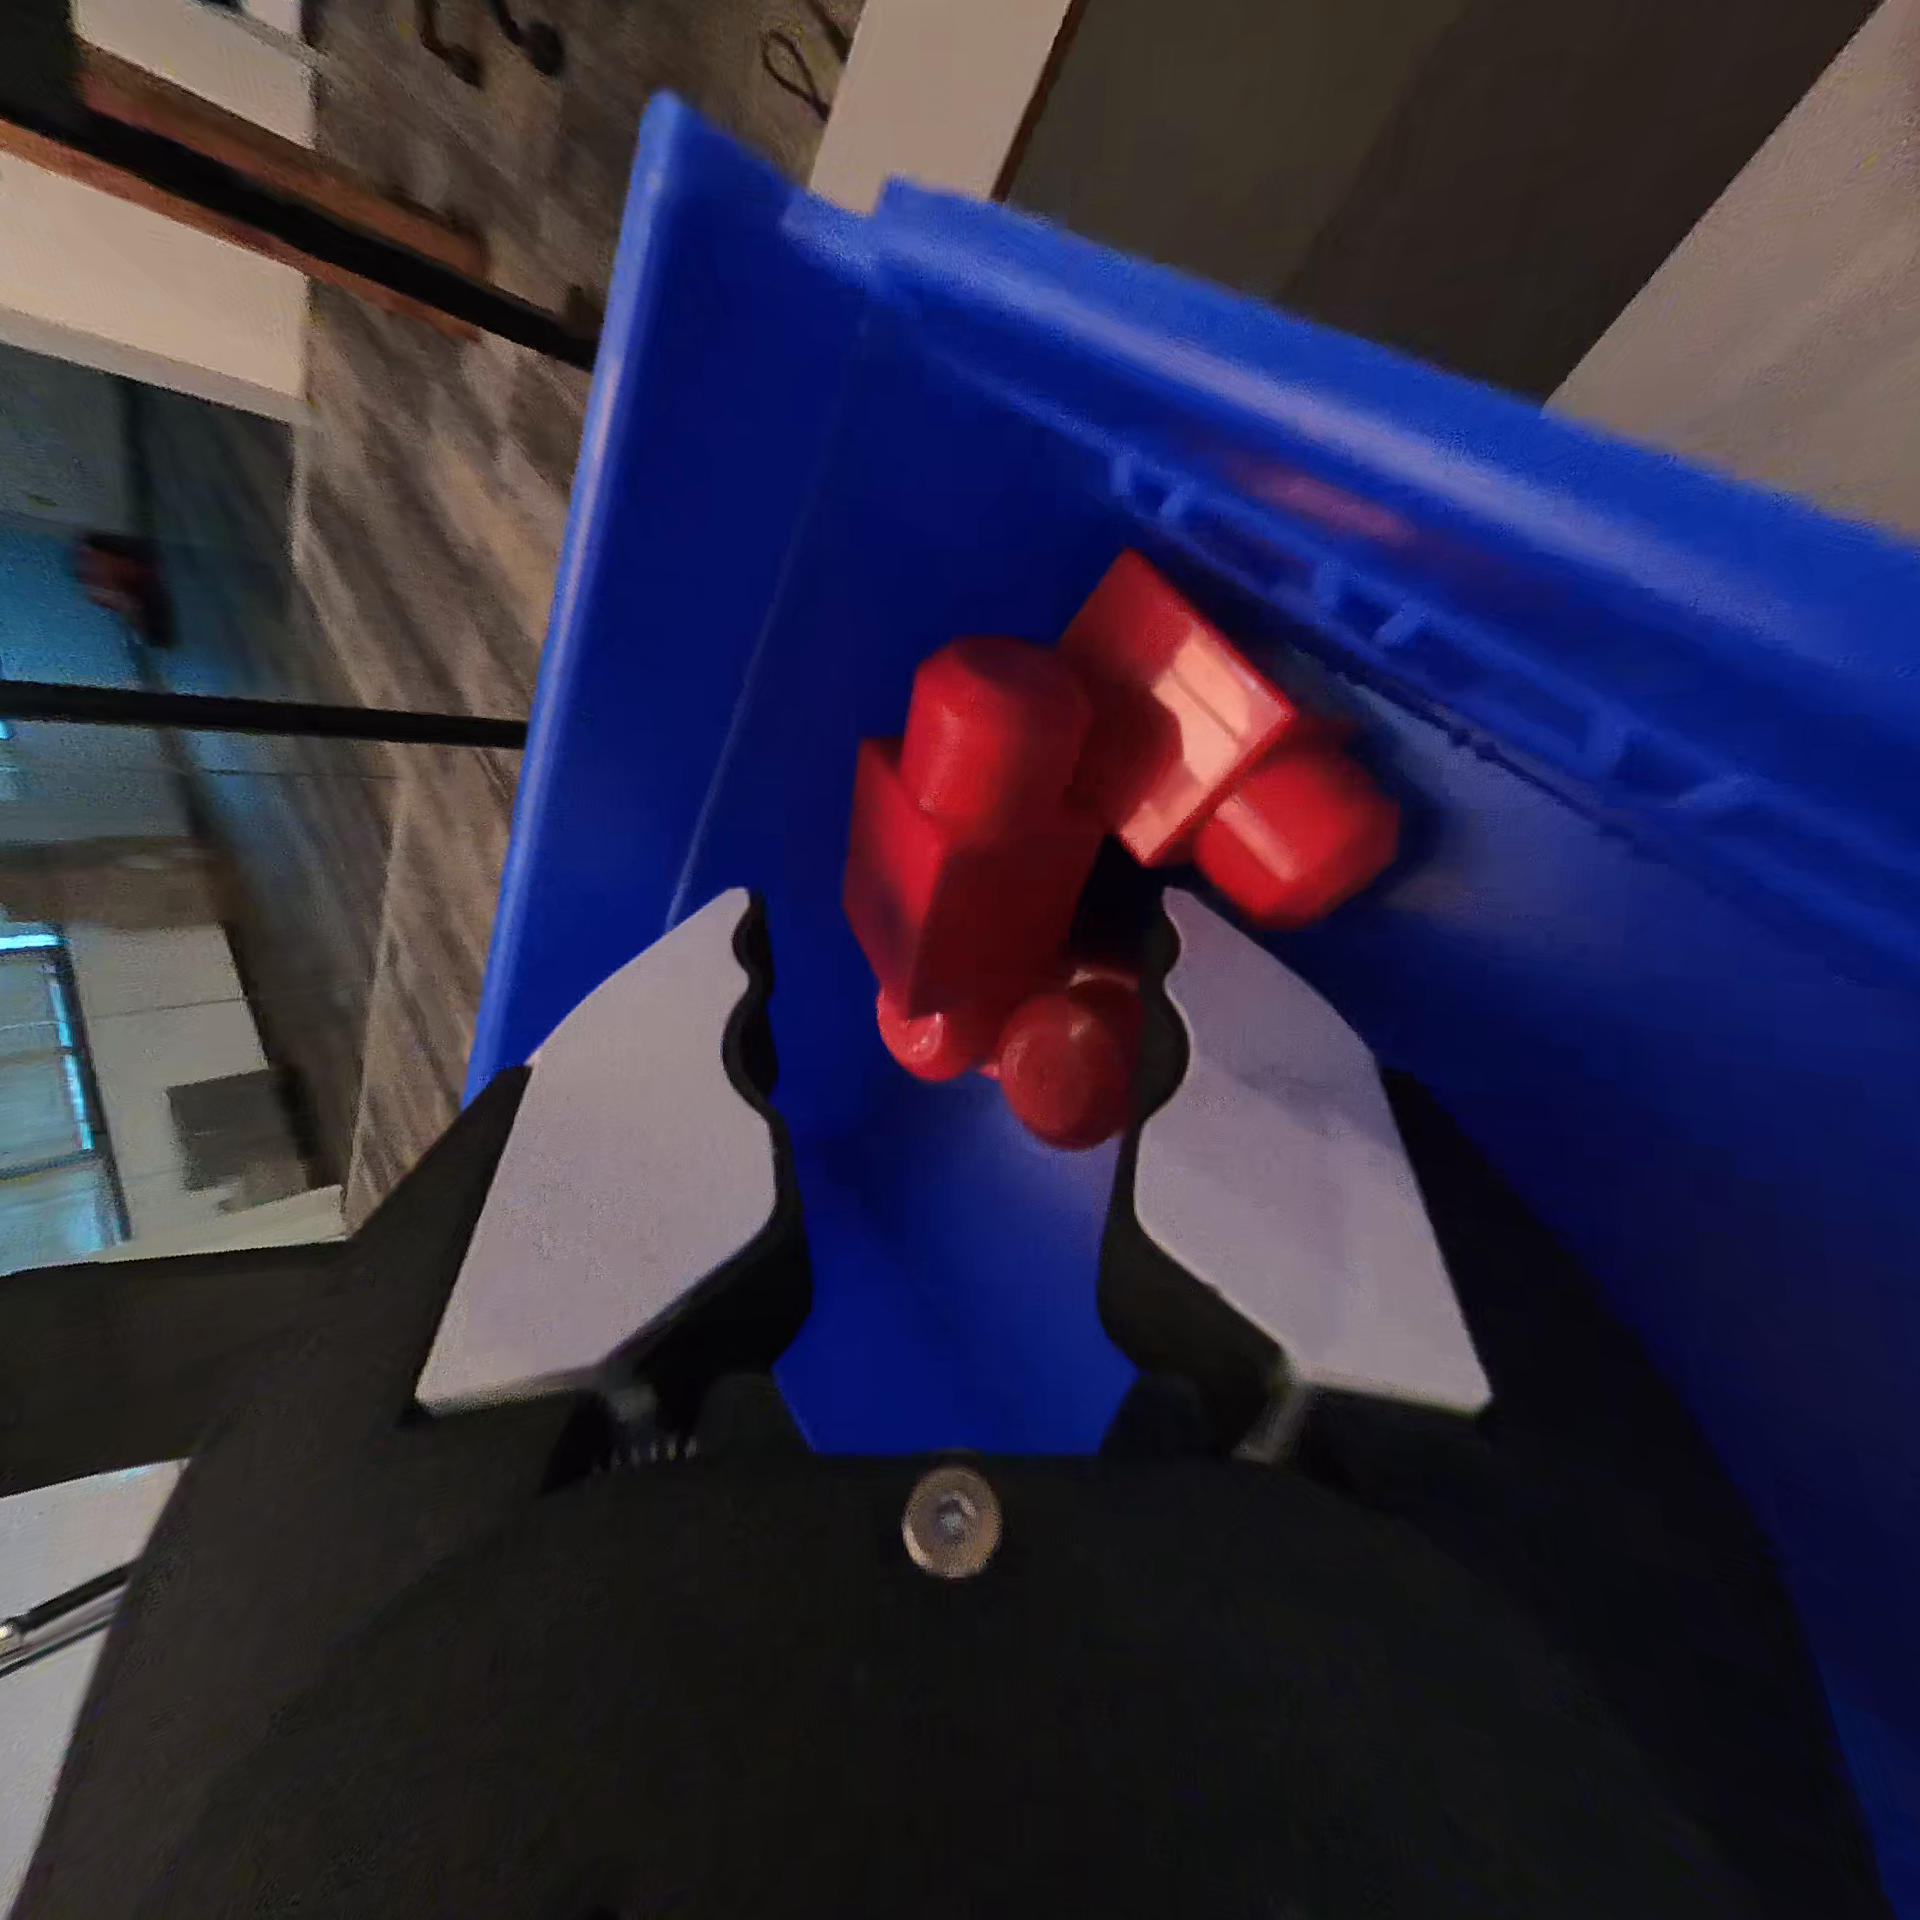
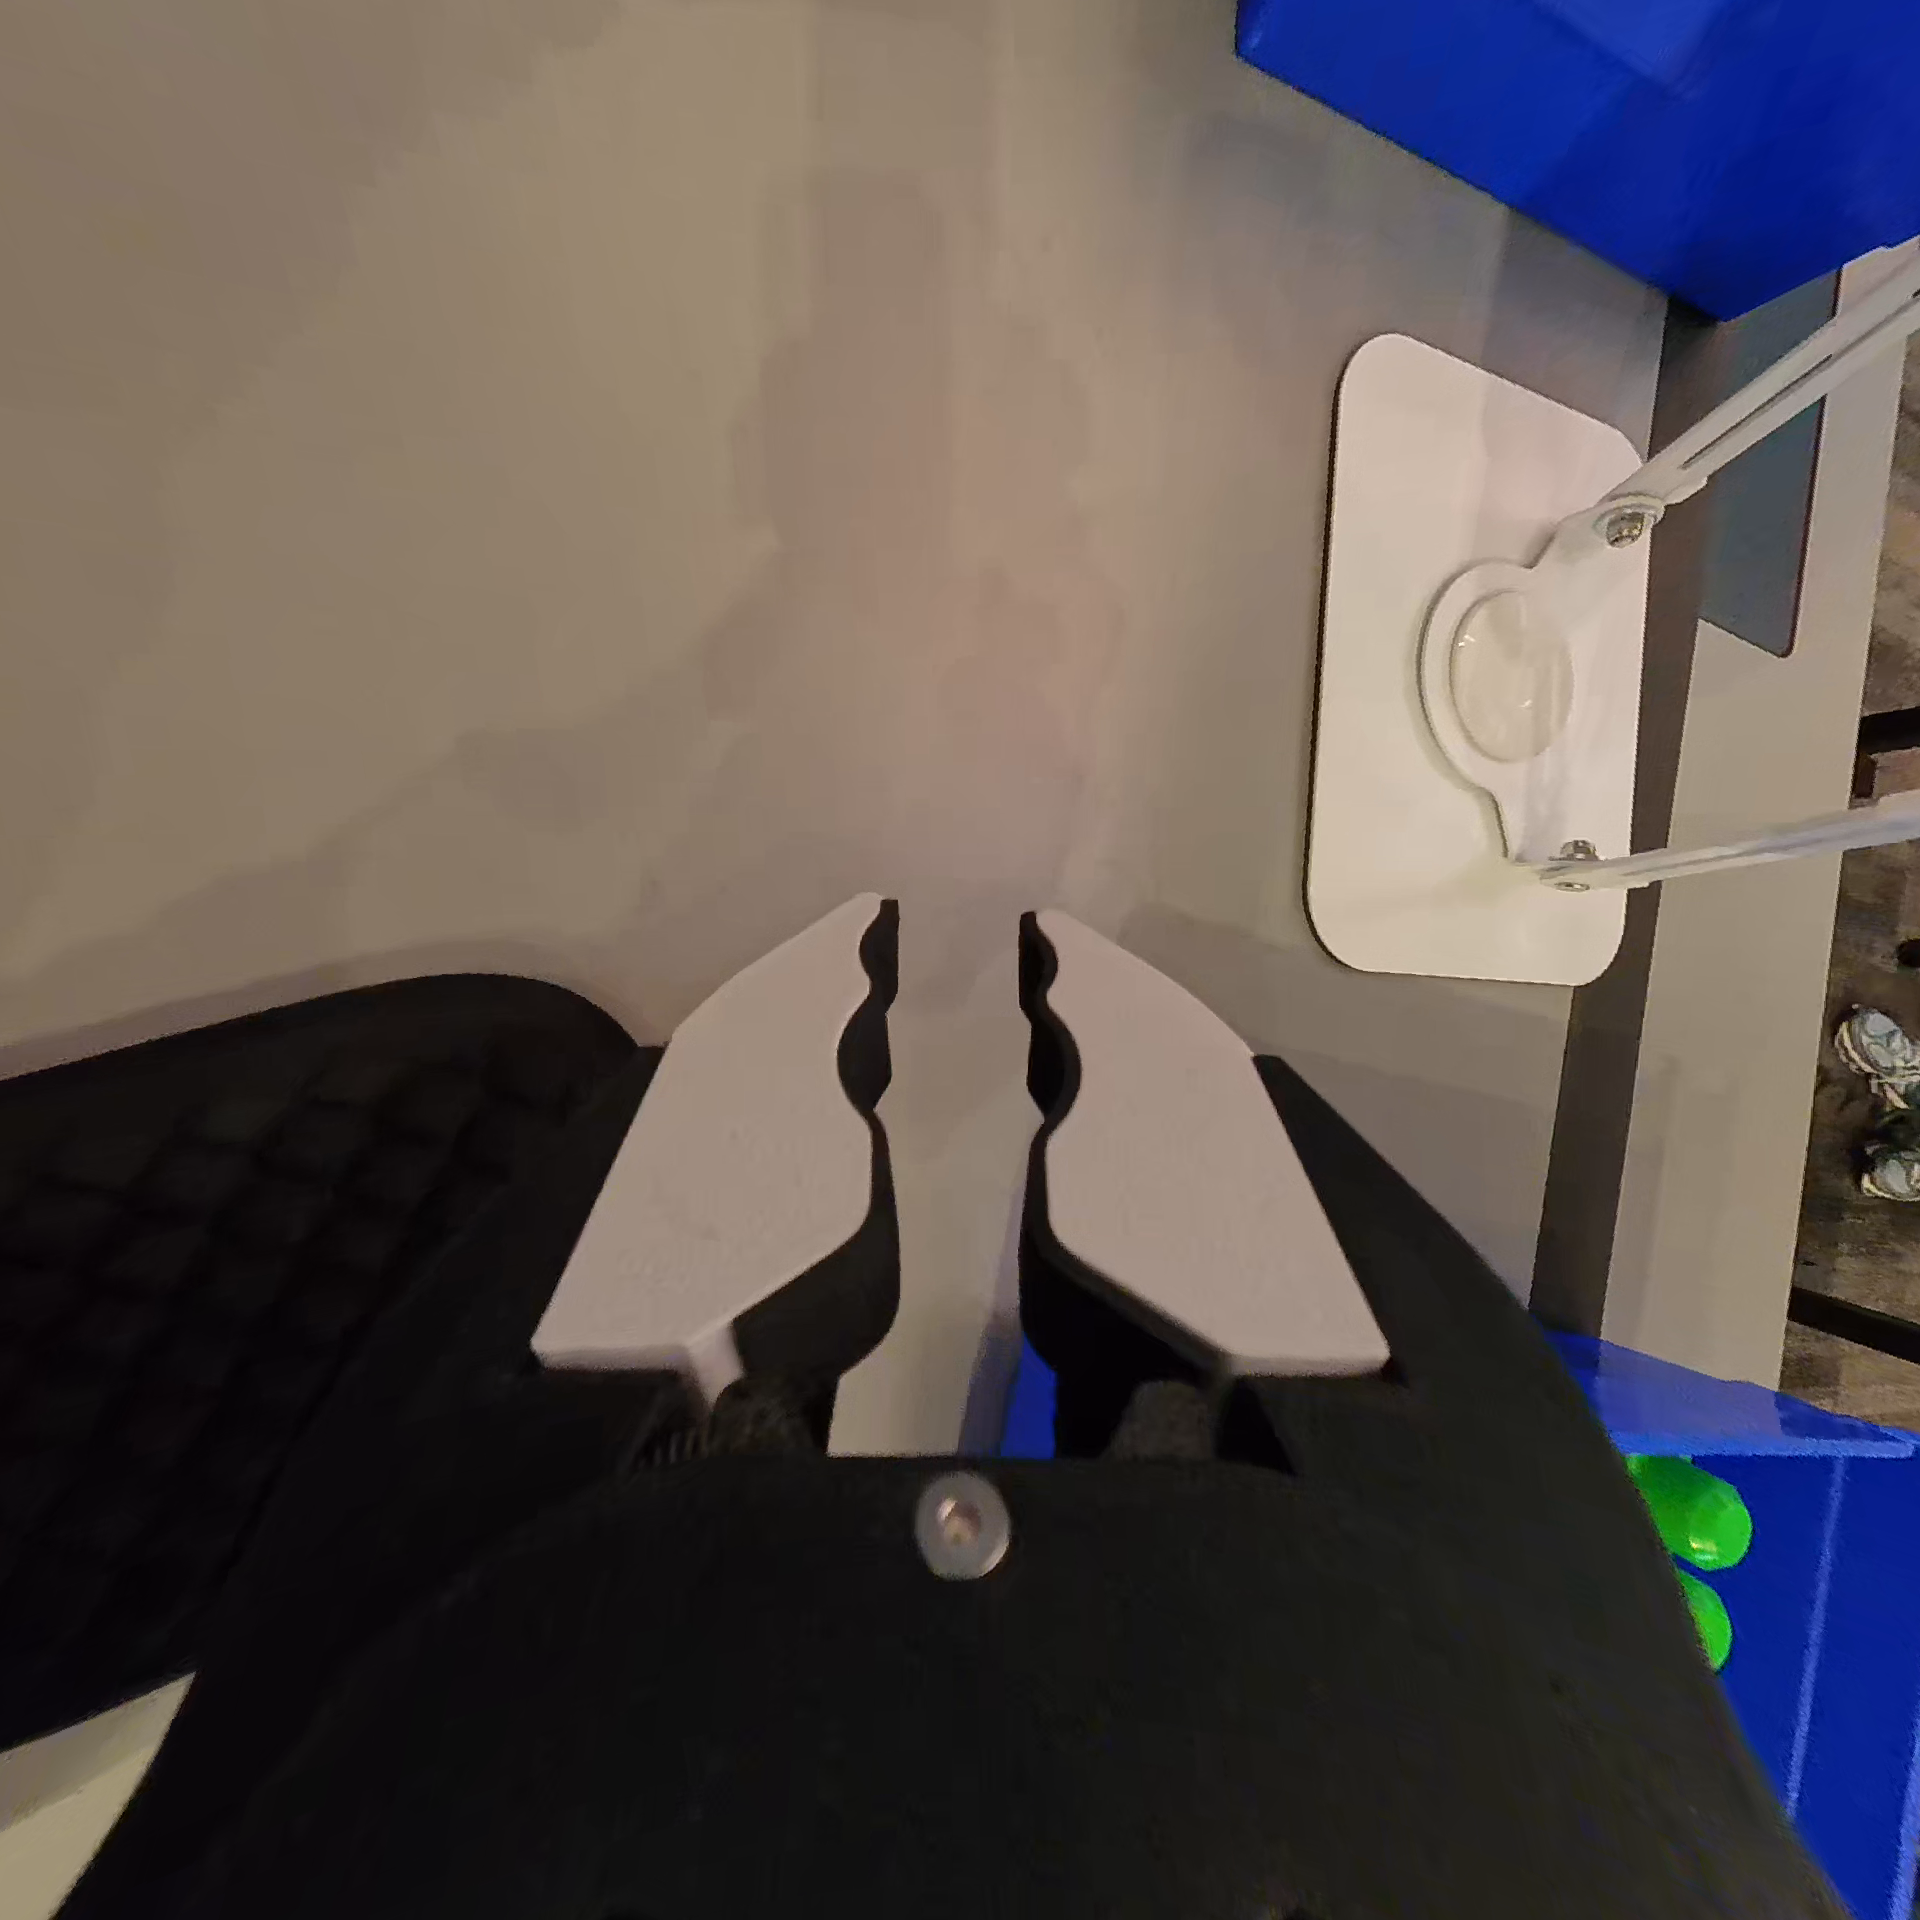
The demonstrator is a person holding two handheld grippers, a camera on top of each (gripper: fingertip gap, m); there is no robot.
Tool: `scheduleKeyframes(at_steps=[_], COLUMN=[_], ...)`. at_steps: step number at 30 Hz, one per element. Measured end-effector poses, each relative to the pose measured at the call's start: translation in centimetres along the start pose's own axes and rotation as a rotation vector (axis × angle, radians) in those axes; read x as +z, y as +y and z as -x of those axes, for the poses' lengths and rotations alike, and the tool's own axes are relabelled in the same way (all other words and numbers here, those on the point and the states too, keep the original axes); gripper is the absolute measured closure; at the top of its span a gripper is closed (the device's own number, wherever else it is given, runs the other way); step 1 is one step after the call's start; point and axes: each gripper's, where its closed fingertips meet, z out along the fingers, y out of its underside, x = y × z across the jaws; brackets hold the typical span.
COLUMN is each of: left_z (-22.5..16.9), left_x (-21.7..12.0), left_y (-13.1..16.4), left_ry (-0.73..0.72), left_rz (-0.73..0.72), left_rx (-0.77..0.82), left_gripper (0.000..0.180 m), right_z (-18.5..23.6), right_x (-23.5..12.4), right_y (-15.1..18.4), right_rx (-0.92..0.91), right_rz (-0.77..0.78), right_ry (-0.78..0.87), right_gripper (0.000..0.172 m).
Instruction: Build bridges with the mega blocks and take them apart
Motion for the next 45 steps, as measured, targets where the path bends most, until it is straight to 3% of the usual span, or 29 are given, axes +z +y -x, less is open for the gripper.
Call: scheduleKeyframes(at_steps=[4, 10, 15, 20, 24, 27, 32, 37, 39, 41, 45], left_z=[0.3, 1.8, 3.1, 2.4, -1.2, -5.3, -12.4, -15.8, -16.5, -17.5, -18.8], left_x=[1.0, 0.6, -4.3, -11.6, -18.0, -22.8, -28.4, -30.9, -30.9, -30.6, -30.4], left_y=[-0.5, -0.1, 1.5, 2.2, 0.9, -1.6, -6.1, -8.4, -8.6, -8.9, -9.0], left_ry=[-0.083, -0.132, -0.125, -0.109, -0.022, -0.024, -0.054, -0.065, -0.077, -0.059, -0.025], left_rz=[-0.020, -0.024, -0.052, -0.181, -0.342, -0.438, -0.539, -0.577, -0.570, -0.568, -0.578], left_rx=[0.007, -0.057, -0.191, -0.263, -0.316, -0.255, -0.144, -0.081, -0.044, -0.033, -0.065], left_gripper=[0.137, 0.140, 0.142, 0.142, 0.143, 0.143, 0.143, 0.143, 0.143, 0.143, 0.143], right_z=[0.1, 0.4, -0.3, -1.8, -4.3, -6.8, -9.3, -8.7, -8.4, -8.0, -7.3], right_x=[0.2, -0.2, -0.9, -1.6, -2.7, -2.7, 0.5, 3.3, 3.1, 3.5, 3.6], right_y=[0.0, 0.1, -0.9, -4.0, -9.5, -13.5, -17.4, -19.1, -19.6, -19.4, -18.7], right_rx=[-0.004, 0.001, 0.054, 0.088, 0.221, 0.372, 0.465, 0.504, 0.499, 0.484, 0.498], right_rz=[0.007, 0.003, -0.071, -0.169, -0.375, -0.509, -0.533, -0.538, -0.574, -0.541, -0.511], right_ry=[0.001, 0.007, 0.013, 0.040, 0.085, 0.130, 0.226, 0.157, 0.152, 0.140, 0.087], right_gripper=[0.150, 0.152, 0.150, 0.148, 0.137, 0.127, 0.118, 0.132, 0.128, 0.142, 0.143])
